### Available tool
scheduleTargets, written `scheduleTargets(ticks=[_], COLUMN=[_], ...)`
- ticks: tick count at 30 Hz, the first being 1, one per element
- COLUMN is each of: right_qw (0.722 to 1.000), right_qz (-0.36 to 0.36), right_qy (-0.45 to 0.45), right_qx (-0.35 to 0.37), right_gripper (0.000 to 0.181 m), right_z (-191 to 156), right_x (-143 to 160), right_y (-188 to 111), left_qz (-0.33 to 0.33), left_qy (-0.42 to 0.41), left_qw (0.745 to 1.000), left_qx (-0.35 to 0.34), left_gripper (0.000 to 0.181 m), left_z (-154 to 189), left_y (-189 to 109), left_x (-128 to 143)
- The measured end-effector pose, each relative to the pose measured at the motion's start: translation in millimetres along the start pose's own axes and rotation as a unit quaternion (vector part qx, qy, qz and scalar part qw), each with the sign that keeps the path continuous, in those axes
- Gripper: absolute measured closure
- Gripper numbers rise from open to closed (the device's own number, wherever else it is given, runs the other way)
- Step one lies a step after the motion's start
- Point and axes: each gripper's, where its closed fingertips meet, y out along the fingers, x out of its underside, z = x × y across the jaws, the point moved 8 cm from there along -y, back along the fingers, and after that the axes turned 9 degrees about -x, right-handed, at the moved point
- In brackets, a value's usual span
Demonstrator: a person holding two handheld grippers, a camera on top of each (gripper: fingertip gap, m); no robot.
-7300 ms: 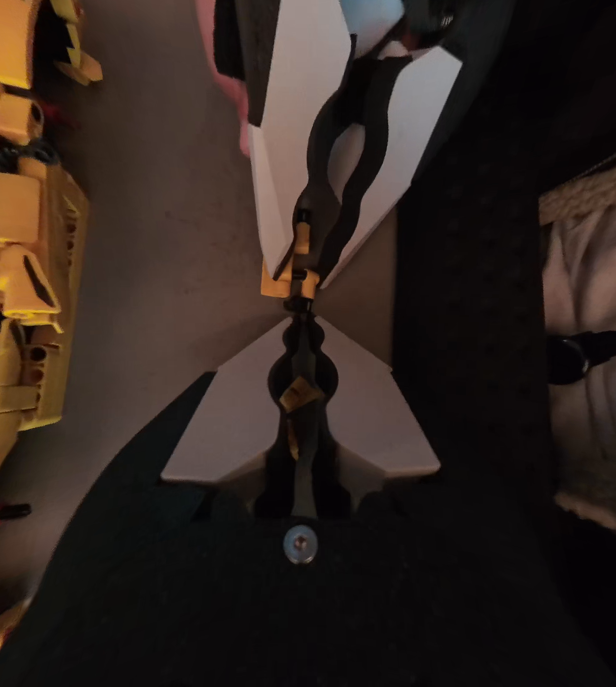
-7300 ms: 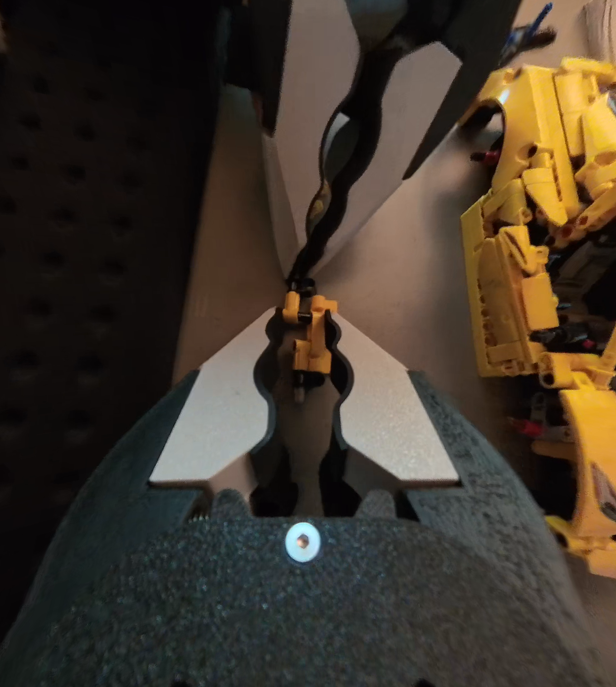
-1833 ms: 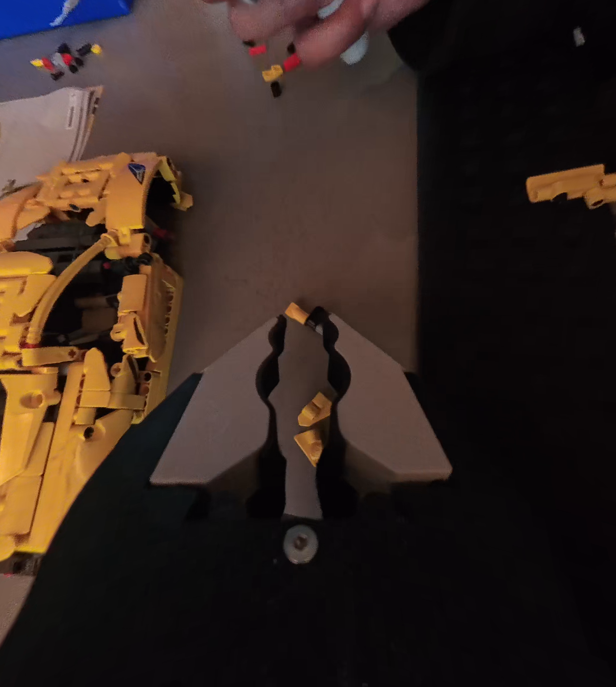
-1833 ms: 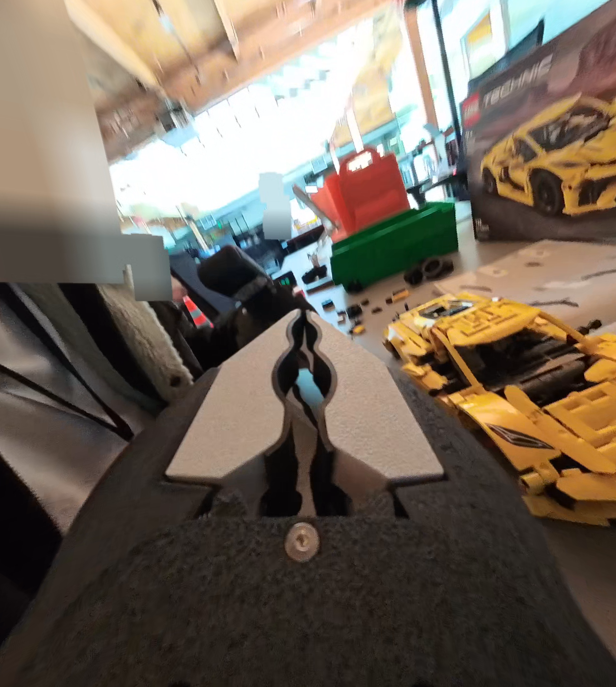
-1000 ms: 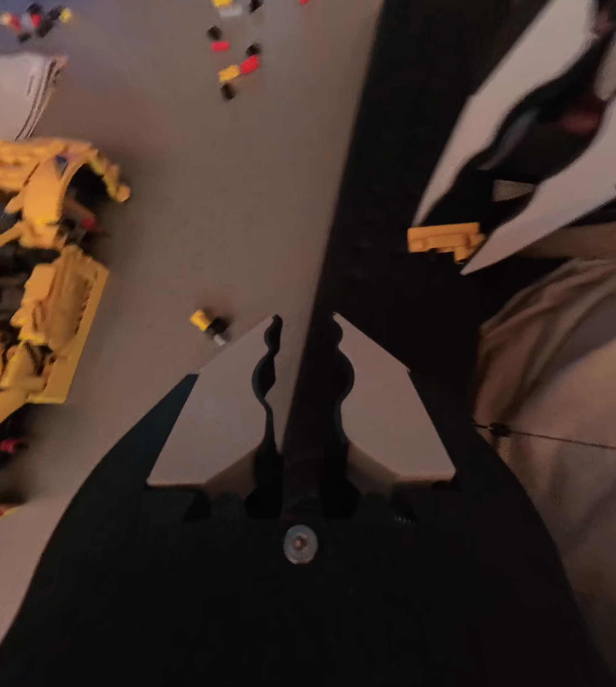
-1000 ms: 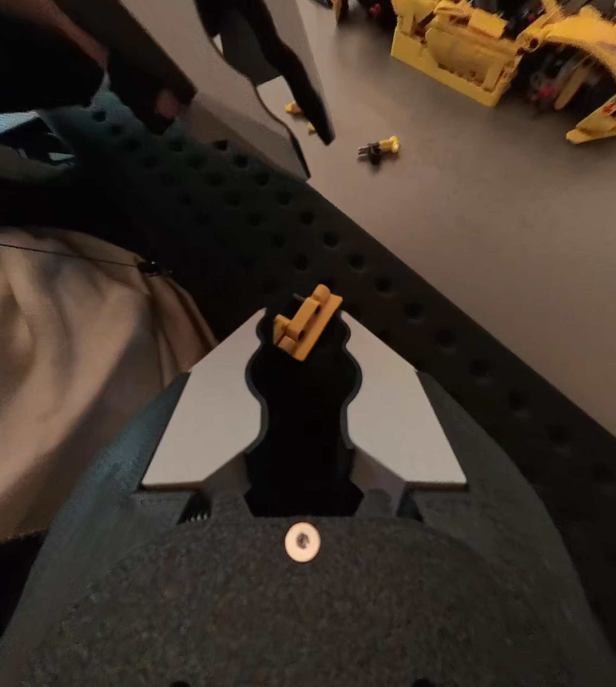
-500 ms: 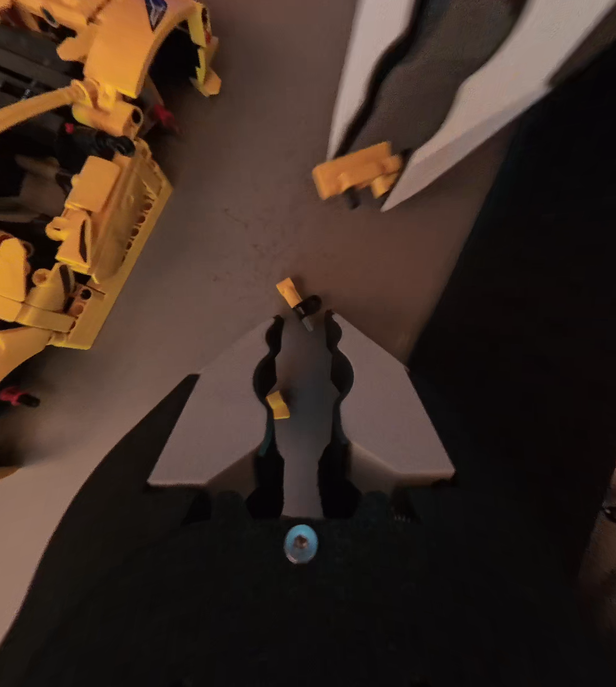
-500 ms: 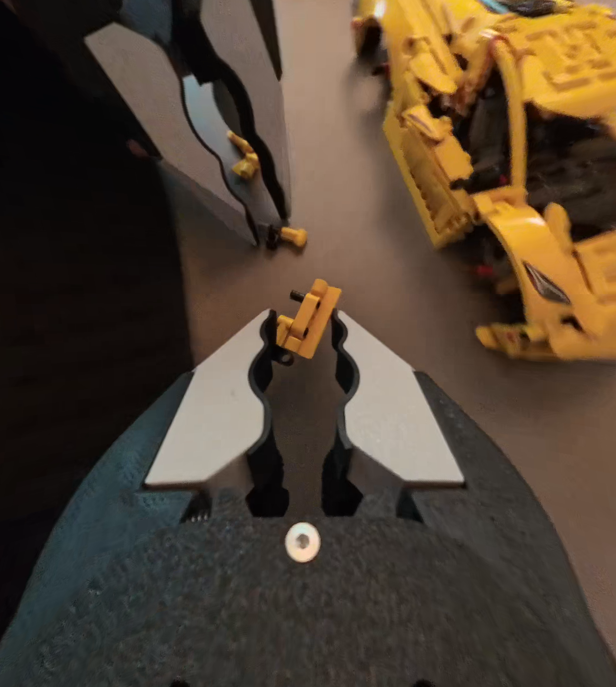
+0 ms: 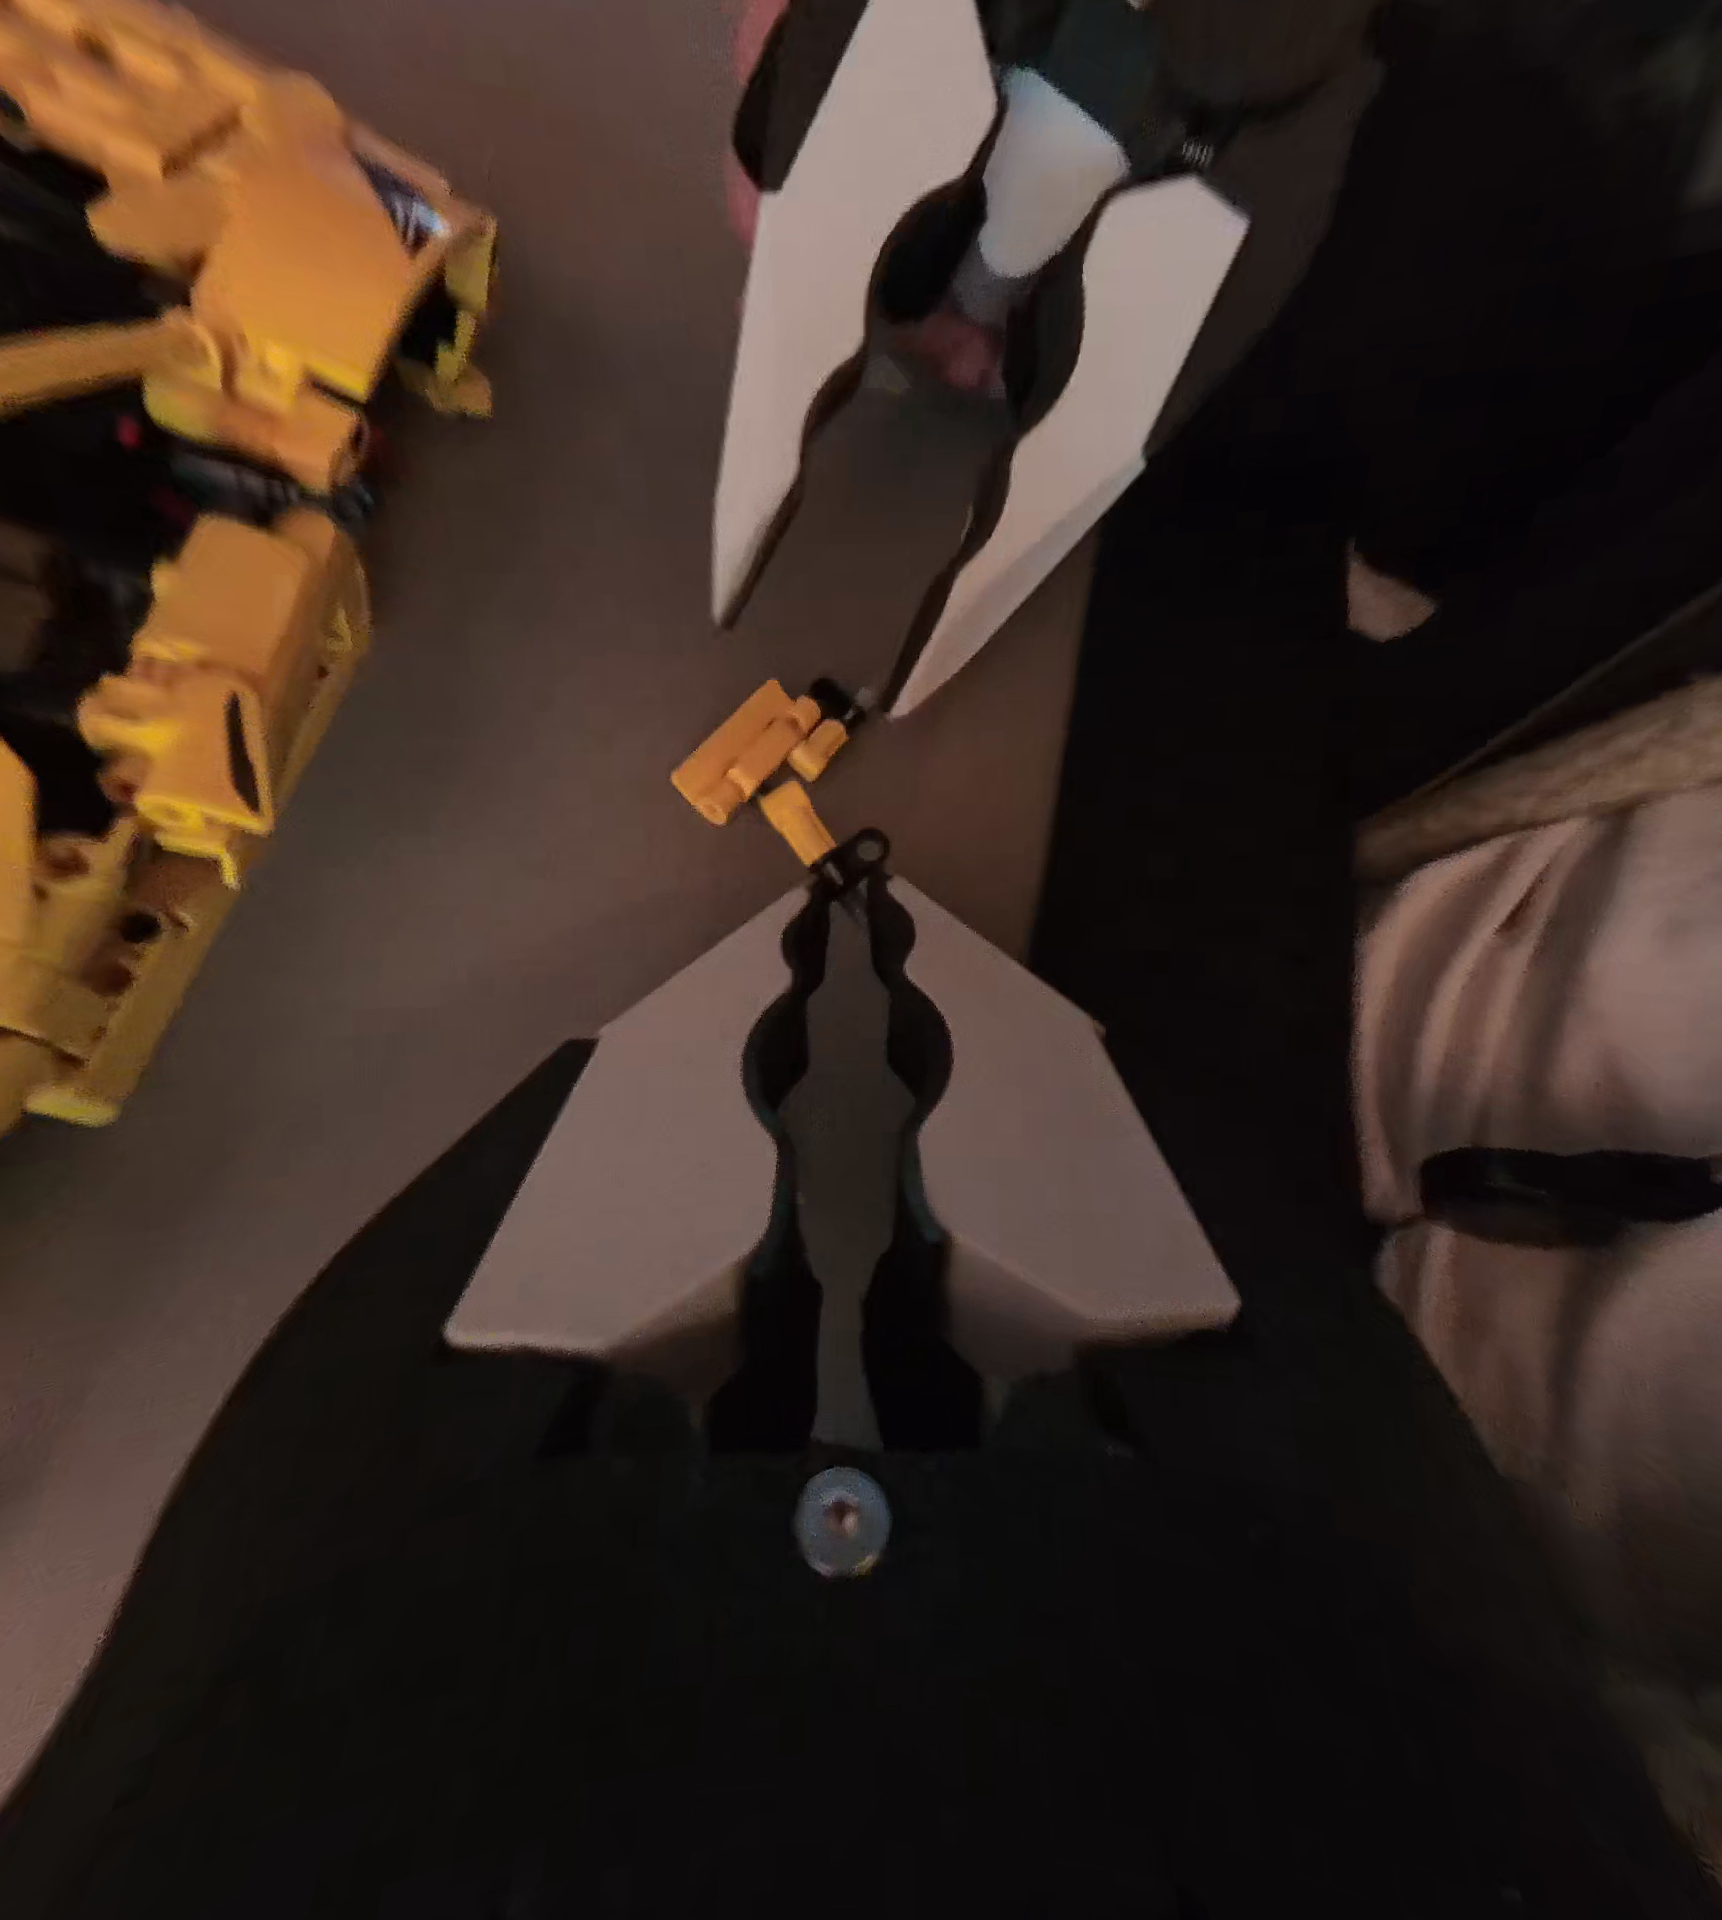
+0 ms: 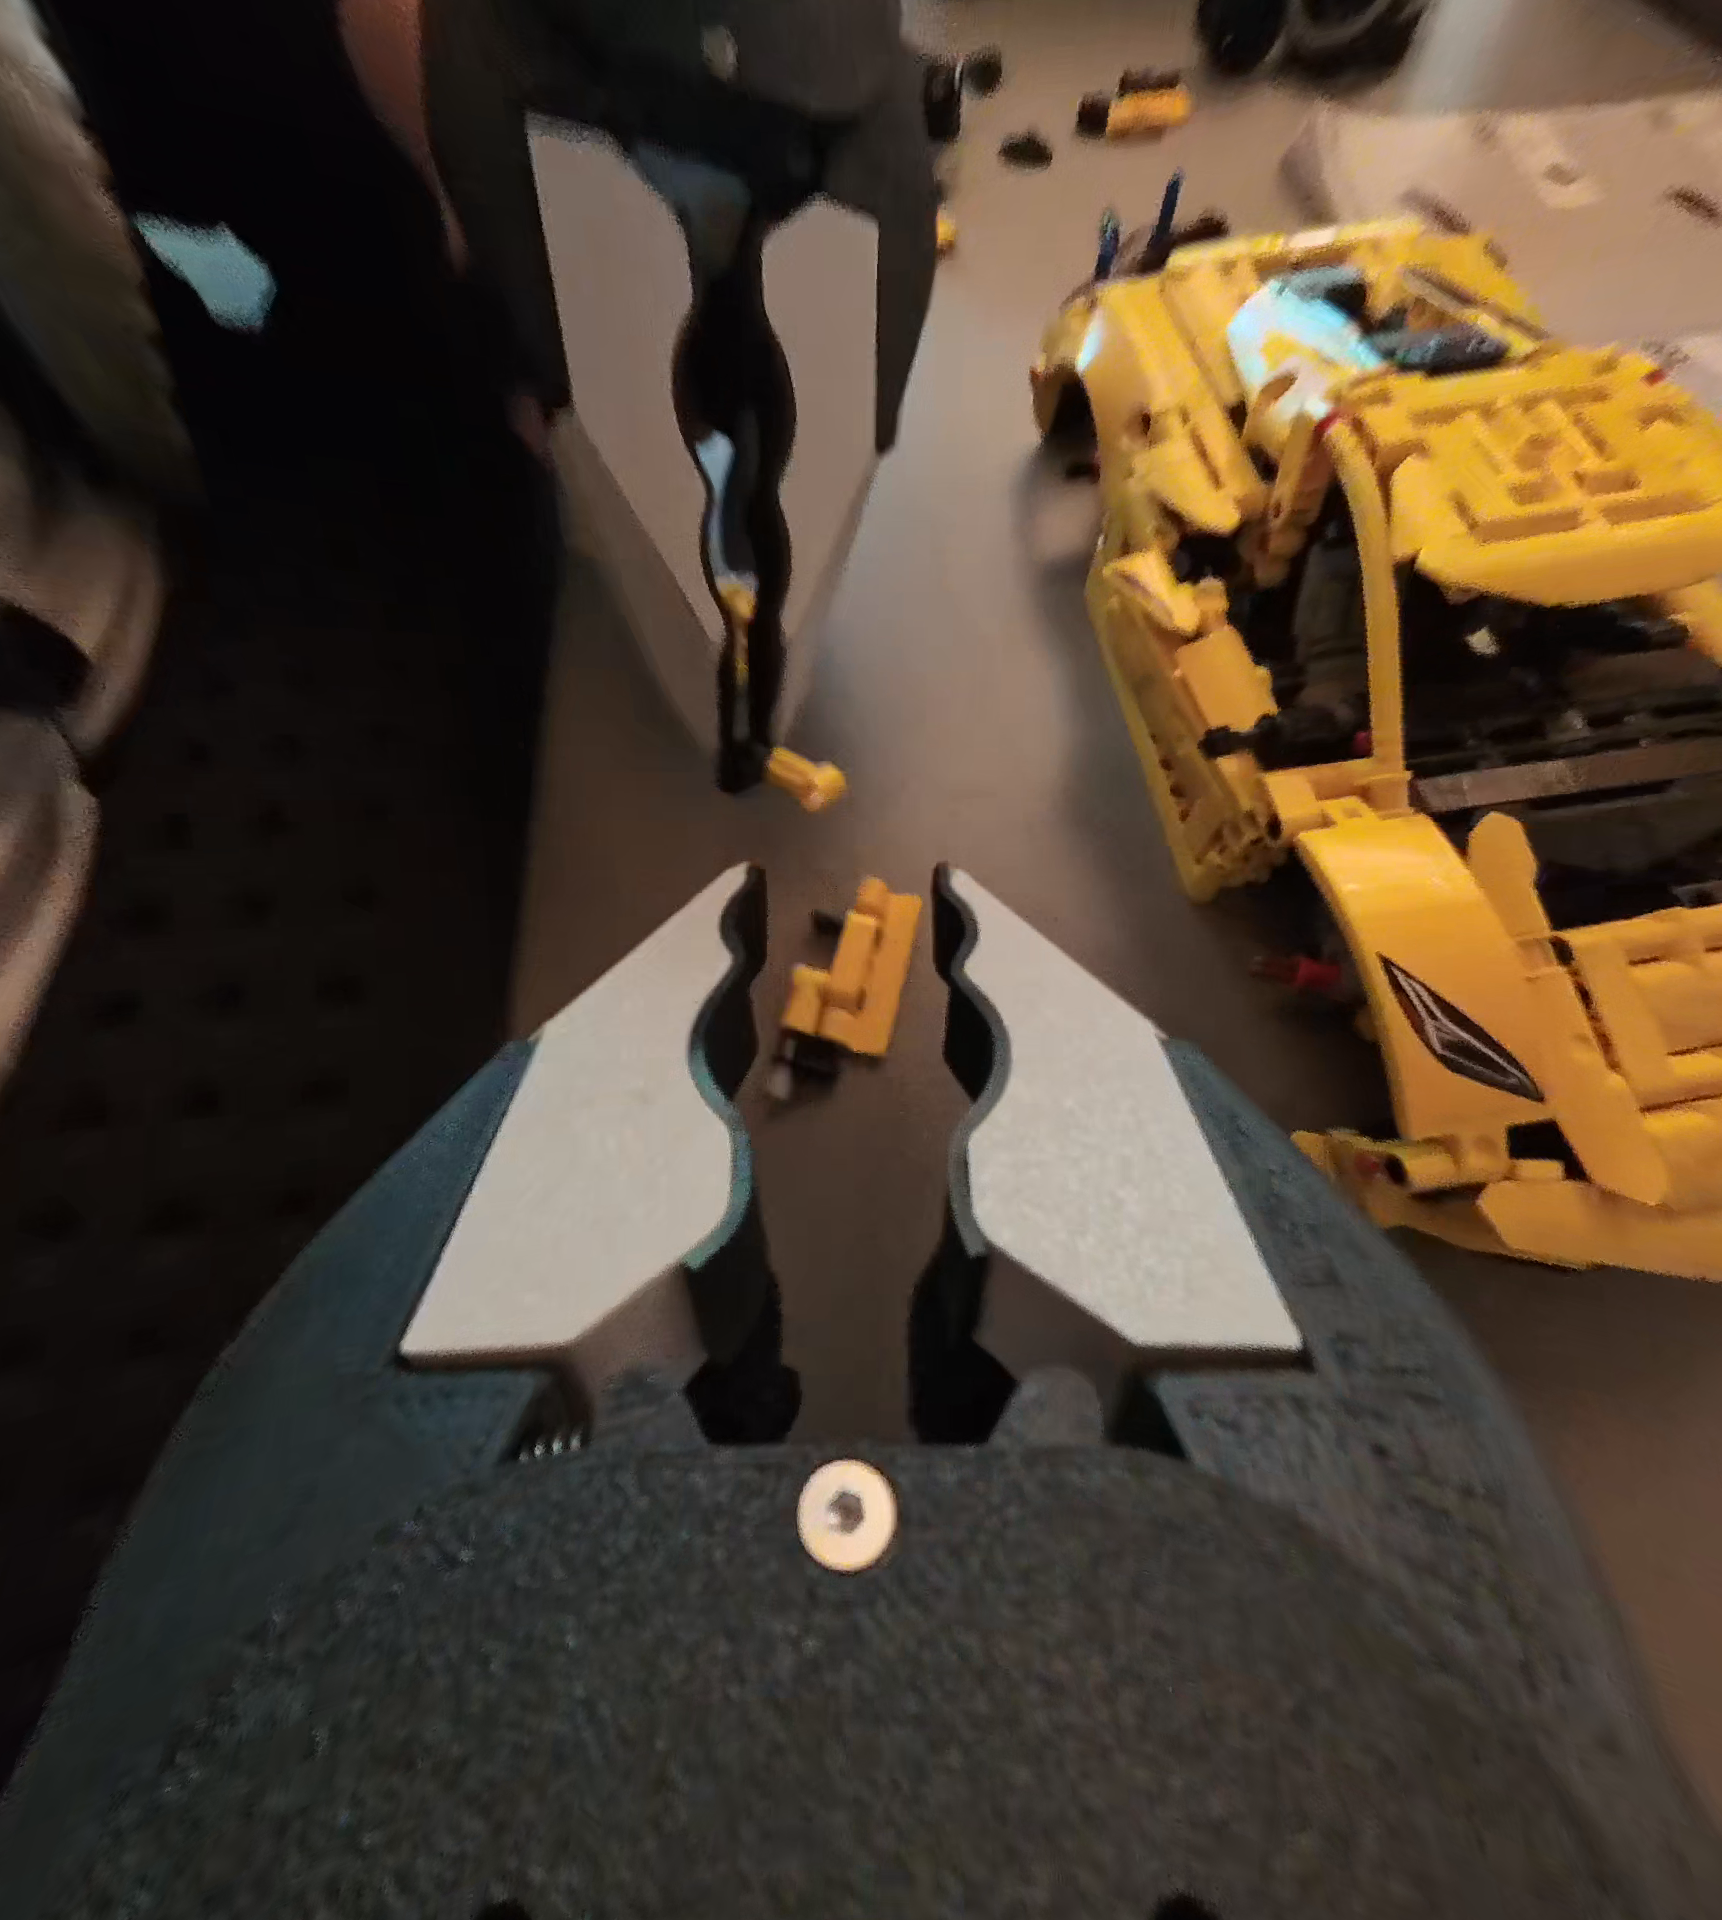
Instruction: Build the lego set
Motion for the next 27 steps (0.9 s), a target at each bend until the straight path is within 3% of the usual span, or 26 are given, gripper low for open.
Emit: scheduleTargets(ticks=[3, 6, 9, 14, 17, 21, 23, 27], right_qw=[0.993, 0.985, 0.991, 0.991, 0.99, 0.992, 0.991, 0.993], right_qz=[0.08, 0.129, 0.102, 0.087, 0.091, 0.084, 0.085, 0.073], right_qy=[0.068, 0.066, 0.003, 0.03, 0.03, 0.031, 0.034, 0.066], right_qx=[-0.06, -0.096, -0.081, -0.097, -0.098, -0.091, -0.097, -0.059], right_gripper=[0.151, 0.152, 0.156, 0.16, 0.171, 0.167, 0.173, 0.174], right_z=[-10, -14, -21, -18, -18, -18, -21, -13], right_x=[-6, -7, -7, -2, -3, -1, -1, 2], right_y=[3, 1, 1, 6, 6, 7, 8, 7], left_qz=[0.015, 0.046, 0.068, 0.031, 0.035, 0.036, 0.028, 0.028], left_qy=[0.151, 0.109, 0.085, 0.176, 0.165, 0.182, 0.194, 0.176], left_qw=[0.988, 0.991, 0.99, 0.982, 0.982, 0.978, 0.976, 0.982], left_qx=[-0.026, 0.055, 0.093, 0.065, 0.09, 0.098, 0.098, 0.055], left_gripper=[0.174, 0.174, 0.174, 0.174, 0.174, 0.174, 0.174, 0.174], left_z=[11, 17, 14, 16, 17, 16, 18, 8], left_y=[3, 3, -1, 0, -2, -2, -2, -1], left_x=[-3, -10, -12, -10, -10, -8, -7, -10])
